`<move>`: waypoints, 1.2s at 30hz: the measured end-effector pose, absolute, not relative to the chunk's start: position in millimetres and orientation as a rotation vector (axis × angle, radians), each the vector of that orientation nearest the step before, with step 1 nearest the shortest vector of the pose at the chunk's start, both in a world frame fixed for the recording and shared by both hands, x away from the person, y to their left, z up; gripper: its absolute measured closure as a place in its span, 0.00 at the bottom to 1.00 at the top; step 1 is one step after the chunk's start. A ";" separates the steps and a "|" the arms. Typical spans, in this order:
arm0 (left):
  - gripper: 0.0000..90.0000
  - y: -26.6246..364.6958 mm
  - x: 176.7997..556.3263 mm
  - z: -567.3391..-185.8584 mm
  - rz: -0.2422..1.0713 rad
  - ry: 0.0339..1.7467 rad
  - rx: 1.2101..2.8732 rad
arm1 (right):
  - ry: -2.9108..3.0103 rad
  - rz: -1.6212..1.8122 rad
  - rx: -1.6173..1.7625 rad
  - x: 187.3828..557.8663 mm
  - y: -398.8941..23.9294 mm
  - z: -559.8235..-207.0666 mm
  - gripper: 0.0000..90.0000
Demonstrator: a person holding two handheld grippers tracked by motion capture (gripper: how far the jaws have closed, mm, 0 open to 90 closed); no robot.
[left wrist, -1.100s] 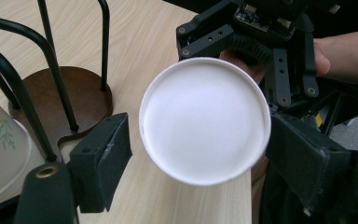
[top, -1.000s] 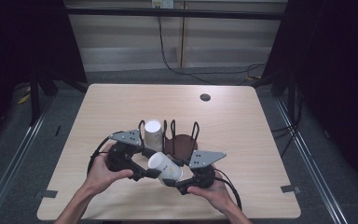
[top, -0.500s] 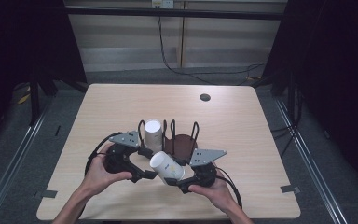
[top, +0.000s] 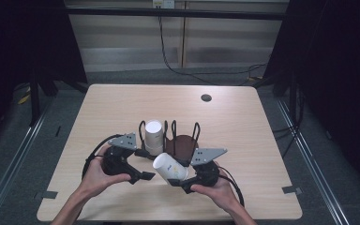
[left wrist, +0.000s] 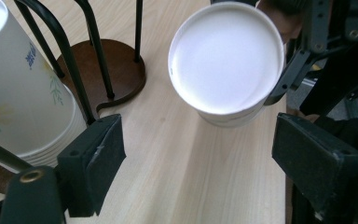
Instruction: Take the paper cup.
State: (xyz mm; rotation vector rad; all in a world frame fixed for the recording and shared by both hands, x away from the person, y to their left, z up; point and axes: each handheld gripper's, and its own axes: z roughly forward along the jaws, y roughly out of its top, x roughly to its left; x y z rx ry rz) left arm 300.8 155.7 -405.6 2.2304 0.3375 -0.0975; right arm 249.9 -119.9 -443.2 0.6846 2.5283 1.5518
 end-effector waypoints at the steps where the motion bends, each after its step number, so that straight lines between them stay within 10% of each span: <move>1: 0.19 155.1 300.5 -406.0 -0.088 0.333 2.239 | 2.535 1.543 0.689 250.4 -120.7 -442.5 0.36; 36: 0.20 149.6 295.5 -412.9 -0.059 0.290 2.317 | 2.728 1.242 0.623 260.0 -119.5 -428.0 0.36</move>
